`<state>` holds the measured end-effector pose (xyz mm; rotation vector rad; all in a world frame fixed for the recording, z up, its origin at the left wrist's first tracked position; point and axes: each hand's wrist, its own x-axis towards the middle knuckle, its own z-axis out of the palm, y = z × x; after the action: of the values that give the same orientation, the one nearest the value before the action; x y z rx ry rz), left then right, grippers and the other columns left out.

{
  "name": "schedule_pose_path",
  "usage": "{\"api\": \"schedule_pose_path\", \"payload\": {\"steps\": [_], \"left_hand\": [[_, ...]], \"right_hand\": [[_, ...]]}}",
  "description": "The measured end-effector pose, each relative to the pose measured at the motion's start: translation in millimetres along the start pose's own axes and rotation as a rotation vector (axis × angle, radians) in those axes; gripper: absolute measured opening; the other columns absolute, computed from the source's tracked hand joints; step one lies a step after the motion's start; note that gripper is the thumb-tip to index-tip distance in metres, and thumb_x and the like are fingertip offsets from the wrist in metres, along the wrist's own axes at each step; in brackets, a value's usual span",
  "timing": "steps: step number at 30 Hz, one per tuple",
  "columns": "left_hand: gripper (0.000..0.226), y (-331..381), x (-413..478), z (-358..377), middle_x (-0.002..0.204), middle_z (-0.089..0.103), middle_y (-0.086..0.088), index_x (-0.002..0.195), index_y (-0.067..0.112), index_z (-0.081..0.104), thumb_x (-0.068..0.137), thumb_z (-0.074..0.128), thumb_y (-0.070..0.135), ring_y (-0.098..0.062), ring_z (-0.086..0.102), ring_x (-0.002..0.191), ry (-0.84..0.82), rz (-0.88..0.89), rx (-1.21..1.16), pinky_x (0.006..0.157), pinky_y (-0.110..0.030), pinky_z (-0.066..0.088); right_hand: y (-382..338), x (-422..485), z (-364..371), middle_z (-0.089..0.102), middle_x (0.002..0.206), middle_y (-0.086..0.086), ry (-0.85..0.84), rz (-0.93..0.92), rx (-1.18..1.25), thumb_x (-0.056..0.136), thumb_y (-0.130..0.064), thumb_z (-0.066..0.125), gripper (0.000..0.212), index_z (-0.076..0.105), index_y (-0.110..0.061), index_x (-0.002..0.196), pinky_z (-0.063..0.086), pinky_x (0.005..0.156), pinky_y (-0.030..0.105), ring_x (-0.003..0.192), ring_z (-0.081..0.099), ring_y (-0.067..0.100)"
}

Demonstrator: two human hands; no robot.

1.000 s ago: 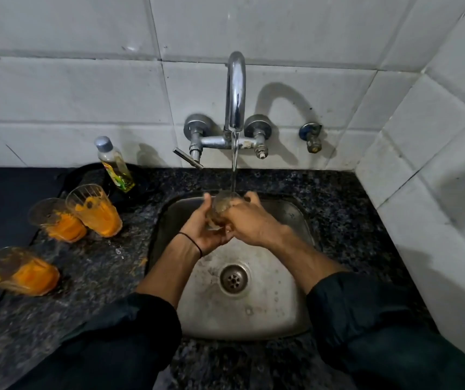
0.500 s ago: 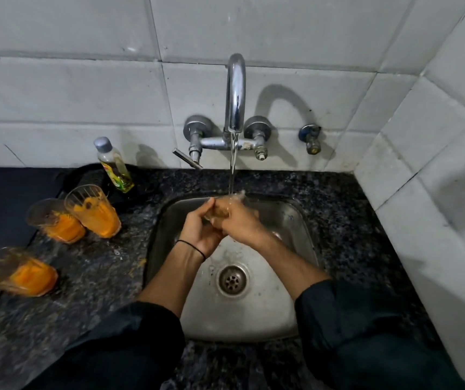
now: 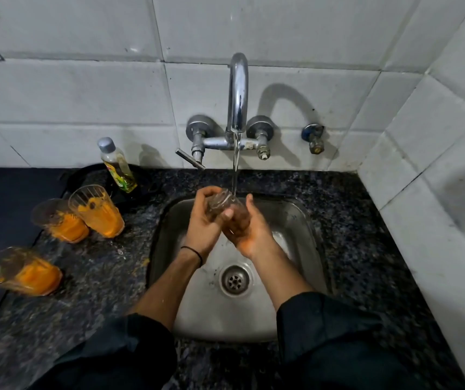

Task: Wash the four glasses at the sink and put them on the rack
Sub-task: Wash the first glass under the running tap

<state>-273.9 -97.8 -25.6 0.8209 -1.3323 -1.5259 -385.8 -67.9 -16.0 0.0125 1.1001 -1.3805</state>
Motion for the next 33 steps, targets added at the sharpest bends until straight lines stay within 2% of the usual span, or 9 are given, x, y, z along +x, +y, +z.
{"api": "schedule_pose_path", "payload": {"steps": [4,8,12,15,18,22,24,29,33], "left_hand": [[0.052,1,-2,2,0.118,0.067,-0.008,0.13,0.015,0.052,0.087,0.073,0.037,-0.022,0.07,0.099,0.165,-0.487,-0.112,0.07,-0.035,0.059],[0.043,2,3,-11,0.081,0.069,-0.007,0.102,0.012,0.07,0.089,0.064,0.053,-0.017,0.064,0.065,0.114,-0.782,-0.274,0.052,-0.024,0.055],[0.029,2,6,-8,0.086,0.07,-0.004,0.107,0.012,0.066,0.099,0.054,0.038,-0.012,0.064,0.073,0.132,-0.665,-0.469,0.056,-0.022,0.056],[0.023,6,4,-7,0.112,0.071,-0.014,0.115,0.011,0.062,0.097,0.059,0.026,-0.024,0.068,0.099,0.037,-0.511,-0.339,0.075,-0.039,0.059],[0.022,20,2,-11,0.118,0.064,-0.015,0.116,0.011,0.063,0.095,0.061,0.016,-0.031,0.065,0.1,-0.194,-0.603,-0.223,0.083,-0.052,0.058],[0.026,36,-7,-7,0.092,0.069,-0.012,0.108,0.008,0.063,0.083,0.065,0.016,-0.023,0.068,0.08,-0.477,-0.744,-0.109,0.059,-0.032,0.057],[0.026,34,-10,2,0.083,0.067,-0.01,0.1,0.01,0.062,0.075,0.067,0.018,-0.017,0.065,0.068,-0.345,-0.656,0.056,0.053,-0.026,0.046],[0.054,14,-11,18,0.1,0.07,-0.007,0.134,0.024,0.039,0.086,0.062,0.035,-0.03,0.067,0.087,0.112,-0.222,0.887,0.069,-0.038,0.052],[0.06,29,-7,4,0.096,0.071,-0.01,0.13,0.015,0.048,0.076,0.075,0.017,-0.023,0.069,0.074,-0.22,-0.49,0.199,0.057,-0.032,0.056]], "right_hand": [[-2,-1,1,0.071,0.068,0.006,0.043,-0.25,-0.413,0.096,-0.031,0.064,0.025,0.074,-0.011,0.085,0.056,0.077,0.037,0.071,0.068,0.023],[-25,-8,-4,0.073,0.08,0.005,-0.271,-0.404,-0.95,0.096,-0.018,0.064,0.017,0.073,-0.004,0.094,0.053,0.083,0.031,0.082,0.07,0.016],[-43,-6,-5,0.077,0.1,0.011,-0.404,-0.357,-1.061,0.095,-0.017,0.065,0.014,0.076,-0.009,0.098,0.056,0.092,0.04,0.098,0.072,0.027],[-36,-9,9,0.072,0.072,0.012,-0.104,-0.468,-0.832,0.097,-0.031,0.066,0.03,0.073,-0.009,0.078,0.055,0.068,0.028,0.064,0.068,0.018],[-31,1,16,0.047,0.048,0.002,0.277,-0.647,-0.676,0.097,-0.031,0.065,0.048,0.052,-0.016,0.052,0.037,0.051,0.026,0.044,0.043,0.017],[-28,-2,25,0.04,0.04,-0.009,0.074,-0.59,-0.715,0.095,-0.019,0.067,0.05,0.046,-0.019,0.049,0.029,0.043,0.02,0.034,0.036,0.007],[-24,-5,29,0.044,0.041,-0.011,0.089,-0.646,-0.793,0.095,-0.022,0.067,0.05,0.049,-0.021,0.049,0.033,0.044,0.02,0.037,0.04,0.005],[-6,-11,43,0.045,0.046,-0.004,0.313,-0.799,-1.251,0.093,-0.037,0.066,0.053,0.046,-0.016,0.048,0.029,0.047,0.021,0.046,0.042,0.006],[-22,-4,33,0.052,0.046,-0.005,0.071,-0.586,-0.835,0.085,-0.022,0.077,0.038,0.057,-0.016,0.053,0.043,0.052,0.024,0.044,0.05,0.011]]}}
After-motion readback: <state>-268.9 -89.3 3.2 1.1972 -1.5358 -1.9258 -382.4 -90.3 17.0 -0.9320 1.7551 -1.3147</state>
